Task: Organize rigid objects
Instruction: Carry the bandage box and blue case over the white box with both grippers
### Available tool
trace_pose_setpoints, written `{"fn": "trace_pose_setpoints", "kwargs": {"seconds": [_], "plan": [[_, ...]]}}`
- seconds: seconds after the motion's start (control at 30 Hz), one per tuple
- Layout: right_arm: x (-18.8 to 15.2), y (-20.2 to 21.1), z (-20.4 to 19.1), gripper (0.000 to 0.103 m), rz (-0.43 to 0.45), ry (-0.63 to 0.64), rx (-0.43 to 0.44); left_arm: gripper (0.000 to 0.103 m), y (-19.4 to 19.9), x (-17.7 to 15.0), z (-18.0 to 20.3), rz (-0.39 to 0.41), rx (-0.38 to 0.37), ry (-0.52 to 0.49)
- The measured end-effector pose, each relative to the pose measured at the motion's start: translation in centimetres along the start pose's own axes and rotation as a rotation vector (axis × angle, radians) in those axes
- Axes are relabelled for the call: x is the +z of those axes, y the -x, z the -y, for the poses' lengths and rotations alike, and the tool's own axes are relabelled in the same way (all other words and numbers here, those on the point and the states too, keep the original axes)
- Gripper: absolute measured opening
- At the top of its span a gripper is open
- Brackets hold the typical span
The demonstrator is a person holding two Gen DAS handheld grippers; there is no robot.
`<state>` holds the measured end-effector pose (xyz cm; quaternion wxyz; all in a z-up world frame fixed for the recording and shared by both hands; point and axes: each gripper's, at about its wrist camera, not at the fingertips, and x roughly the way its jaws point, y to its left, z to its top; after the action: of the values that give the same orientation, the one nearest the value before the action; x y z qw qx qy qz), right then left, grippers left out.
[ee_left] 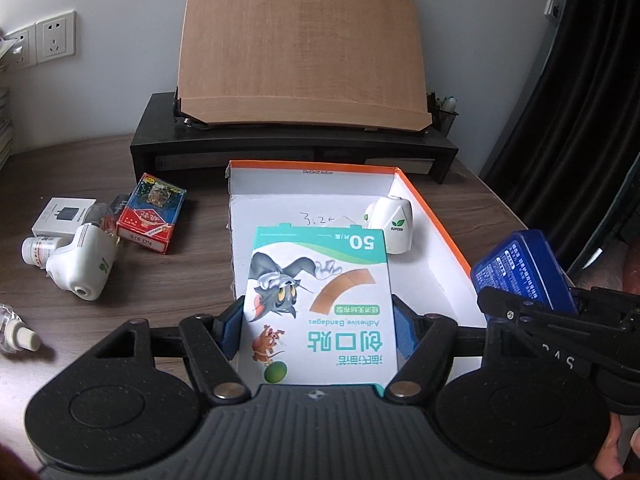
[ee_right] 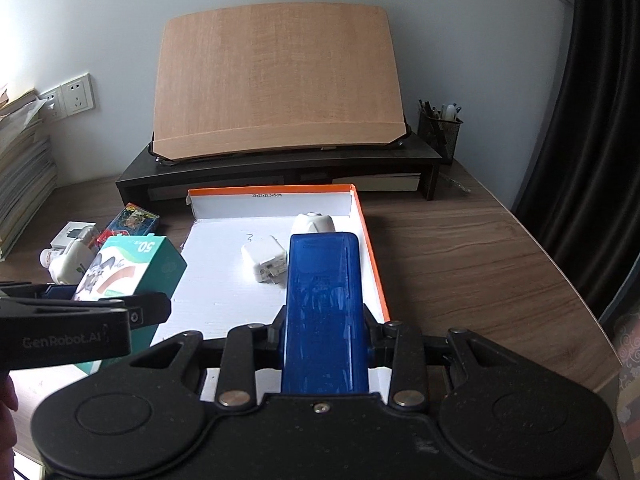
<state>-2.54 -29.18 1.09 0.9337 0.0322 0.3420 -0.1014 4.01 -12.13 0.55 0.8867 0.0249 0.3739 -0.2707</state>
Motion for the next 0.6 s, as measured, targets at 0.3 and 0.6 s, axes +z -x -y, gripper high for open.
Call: {"fn": "trace_pose_setpoints", "kwargs": {"seconds": [0.3,0.6], "plan": [[0.9,-1.5,1.0,0.040,0.008,0.036,0.032,0.072,-0.3,0.5,1.0,0.019,0.050,0.032],[1.2,-2.2,1.7,0.040,0.002,0.059,0.045,0.072,-0.9,0.6,1.7,0.000,0.064,0.038]]}}
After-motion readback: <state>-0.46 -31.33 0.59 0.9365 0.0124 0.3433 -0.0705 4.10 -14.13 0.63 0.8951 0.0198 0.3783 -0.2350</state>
